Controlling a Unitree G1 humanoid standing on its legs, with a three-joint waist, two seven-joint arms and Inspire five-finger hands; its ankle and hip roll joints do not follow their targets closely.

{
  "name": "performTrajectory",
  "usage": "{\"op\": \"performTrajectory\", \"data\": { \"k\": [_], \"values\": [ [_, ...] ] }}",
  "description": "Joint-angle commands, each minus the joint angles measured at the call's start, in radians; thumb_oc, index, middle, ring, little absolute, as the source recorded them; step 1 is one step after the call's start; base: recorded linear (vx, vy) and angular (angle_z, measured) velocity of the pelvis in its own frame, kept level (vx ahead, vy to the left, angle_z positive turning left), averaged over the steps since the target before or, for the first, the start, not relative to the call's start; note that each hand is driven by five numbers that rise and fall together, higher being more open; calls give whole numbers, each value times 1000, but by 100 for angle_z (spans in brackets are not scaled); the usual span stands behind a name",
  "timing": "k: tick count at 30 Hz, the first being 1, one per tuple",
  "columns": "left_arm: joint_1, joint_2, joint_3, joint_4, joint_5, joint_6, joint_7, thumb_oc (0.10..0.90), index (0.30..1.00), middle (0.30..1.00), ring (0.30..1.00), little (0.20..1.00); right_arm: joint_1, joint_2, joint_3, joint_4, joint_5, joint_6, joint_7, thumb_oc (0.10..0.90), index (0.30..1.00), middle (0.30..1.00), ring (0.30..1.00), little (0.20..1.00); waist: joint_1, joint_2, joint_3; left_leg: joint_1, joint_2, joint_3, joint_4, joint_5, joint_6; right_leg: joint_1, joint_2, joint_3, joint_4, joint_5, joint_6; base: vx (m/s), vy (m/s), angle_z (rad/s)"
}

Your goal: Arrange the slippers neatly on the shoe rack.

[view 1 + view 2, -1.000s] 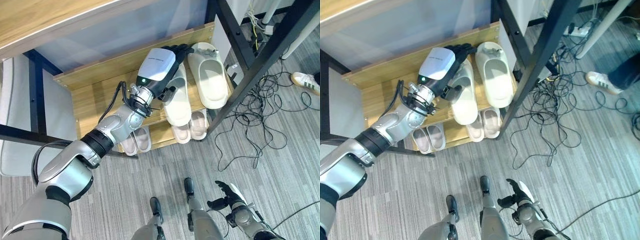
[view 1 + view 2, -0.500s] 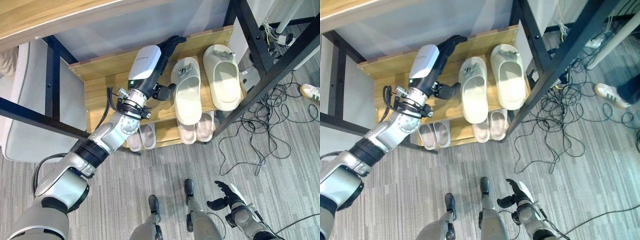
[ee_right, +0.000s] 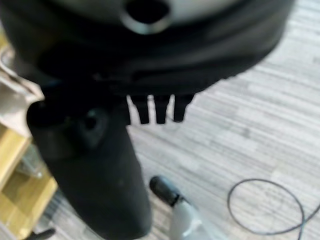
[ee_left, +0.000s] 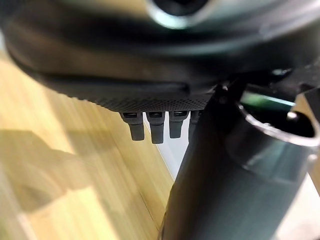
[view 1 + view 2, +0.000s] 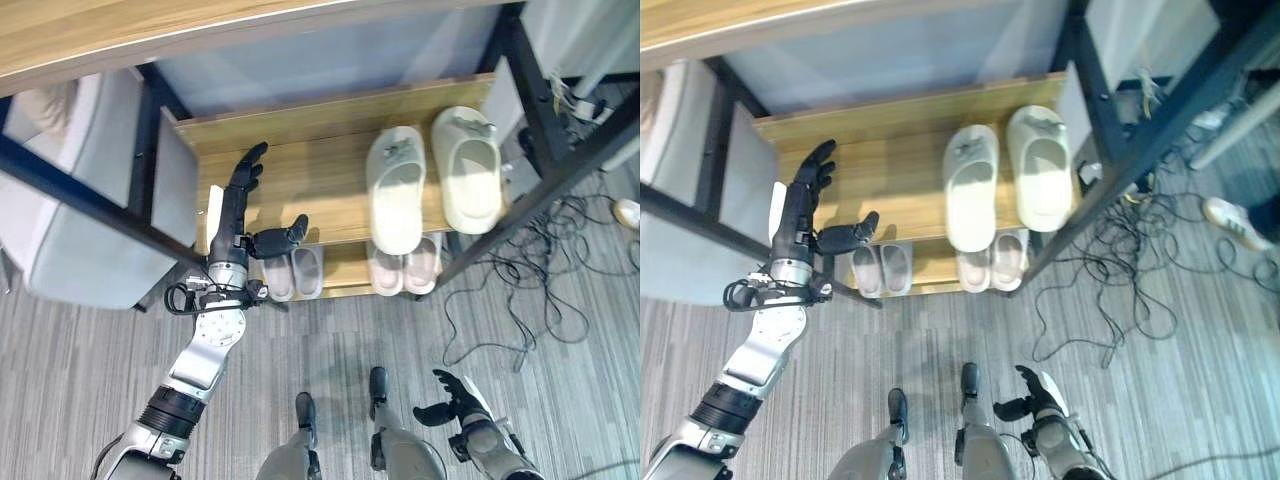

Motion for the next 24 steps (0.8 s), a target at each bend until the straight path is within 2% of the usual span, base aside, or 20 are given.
{"op": "performTrajectory", "data": {
  "k": [1, 13, 18, 24],
  "values": [
    [-61, -49, 25, -92, -44, -121, -23, 800, 900, 900, 900, 900, 49, 3, -6, -9, -3, -13, -35, 800, 900, 900, 900, 900, -5, -12, -99, -83, 12, 1, -8, 60, -58, -31, -59, -19, 72, -91, 120, -9, -13, 10],
    [-26, -94, -41, -34, -110, -97, -69, 800, 900, 900, 900, 900, 45, 9, 3, -12, -1, -6, -51, 800, 900, 900, 900, 900, 0, -18, -103, -75, 16, -5, -8, 62, -57, -21, -57, -32, 76, -97, 113, -3, -6, 4],
    [-32, -103, -78, 8, -126, -84, -86, 800, 900, 900, 900, 900, 36, 6, 9, -12, -1, 1, -53, 800, 900, 900, 900, 900, 0, -14, -100, -73, 13, -8, -8, 67, -56, -26, -57, -30, 88, -100, 111, -7, -2, 0],
    [-43, -135, -137, 75, -164, -76, -105, 800, 900, 900, 900, 900, 13, -4, 18, -11, 10, 7, -57, 800, 900, 900, 900, 900, -3, 1, -68, -89, 10, -4, -8, 77, -54, -66, -59, -22, 125, -107, 104, -56, -6, -1]
  ]
}}
